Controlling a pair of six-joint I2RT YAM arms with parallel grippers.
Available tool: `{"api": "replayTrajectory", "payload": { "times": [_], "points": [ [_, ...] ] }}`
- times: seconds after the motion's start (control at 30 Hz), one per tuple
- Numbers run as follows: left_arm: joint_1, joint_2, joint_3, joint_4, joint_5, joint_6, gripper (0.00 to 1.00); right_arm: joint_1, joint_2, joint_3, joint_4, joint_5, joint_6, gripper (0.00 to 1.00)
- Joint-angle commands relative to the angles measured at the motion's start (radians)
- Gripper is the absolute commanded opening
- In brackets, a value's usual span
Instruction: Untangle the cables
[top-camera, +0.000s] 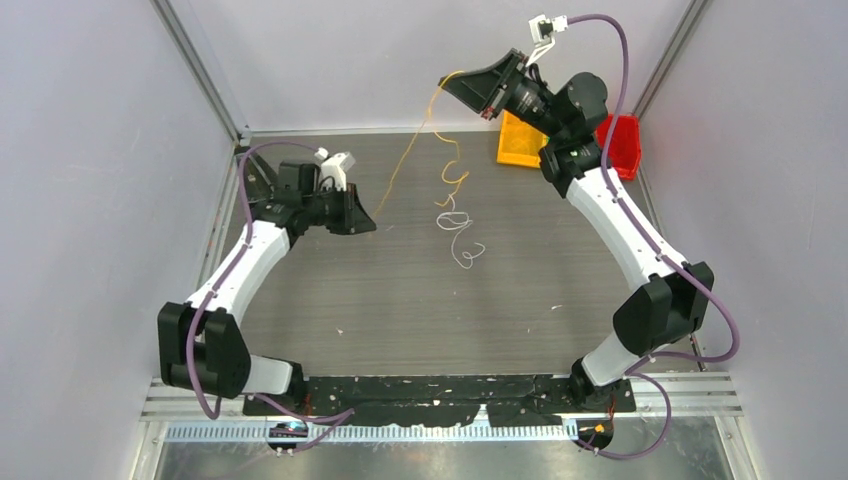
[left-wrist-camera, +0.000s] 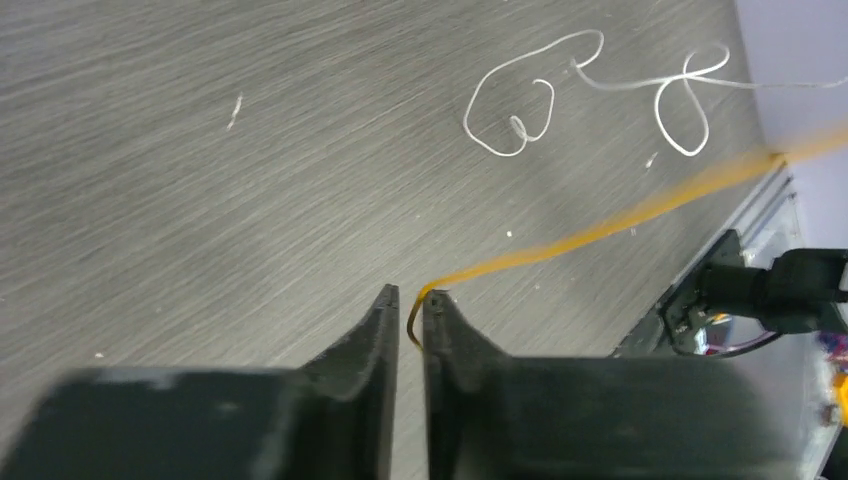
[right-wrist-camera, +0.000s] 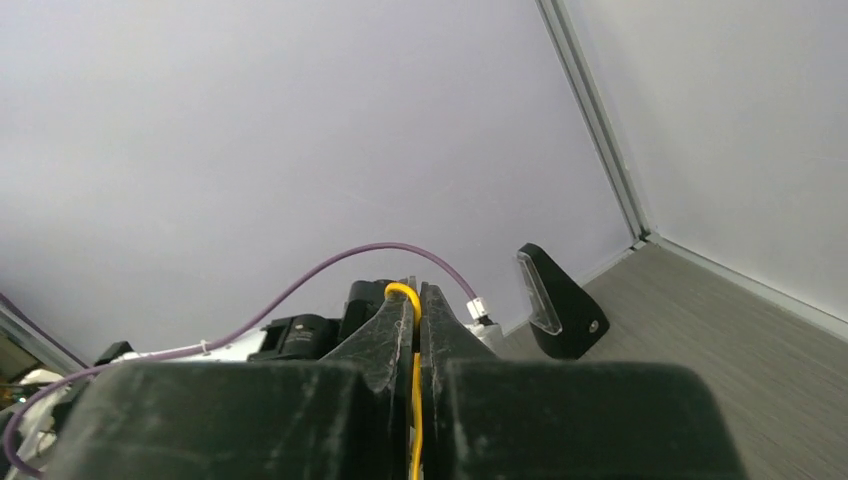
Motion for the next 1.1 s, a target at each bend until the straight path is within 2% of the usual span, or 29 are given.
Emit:
{"api": "replayTrajectory", "payload": {
  "times": [0.0, 0.1, 0.13, 0.3, 0.43, 0.63, 0.7, 0.8, 0.93, 1.07],
  "points": [
    [0.004, -0.015, -0.008, 0.086, 0.144, 0.113, 0.39, -0.005, -0.077, 0.017, 0.133, 0.015, 0.099, 0.05],
    [0.003, -0.166, -0.147, 0.438, 0.233, 0.061, 0.93, 0.0, -0.093, -0.01, 0.114, -0.015, 0.072, 0.05],
    [0.0, -0.195, -0.172, 0.524, 0.243, 0.052, 0.99, 0.003, -0.103, -0.031, 0.103, -0.028, 0.064, 0.05],
    [-0.036, -0.212, -0.146, 0.691, 0.284, 0.067, 0.99, 0.019, -0.133, -0.099, 0.102, -0.058, 0.04, 0.05],
    [-0.138, -0.195, -0.094, 0.754, 0.253, 0.19, 0.99, 0.034, -0.143, -0.106, 0.1, -0.081, 0.023, 0.05],
    [-0.257, -0.046, 0.024, 0.837, 0.204, 0.182, 0.99, 0.063, -0.153, -0.109, 0.117, -0.093, 0.038, 0.05],
    [-0.282, 0.011, 0.054, 0.869, 0.2, 0.16, 0.91, 0.073, -0.163, -0.106, 0.123, -0.09, 0.046, 0.06],
    [-0.331, 0.079, 0.09, 0.877, 0.201, 0.154, 0.7, 0.084, -0.167, -0.099, 0.126, -0.078, 0.059, 0.05],
    [-0.372, 0.138, 0.021, 0.872, 0.201, 0.183, 0.45, 0.084, -0.165, -0.055, 0.132, -0.058, 0.076, 0.05],
    [-0.334, 0.154, -0.111, 0.835, 0.168, 0.167, 0.08, 0.057, -0.154, 0.033, 0.114, -0.041, 0.077, 0.05]
  ]
}}
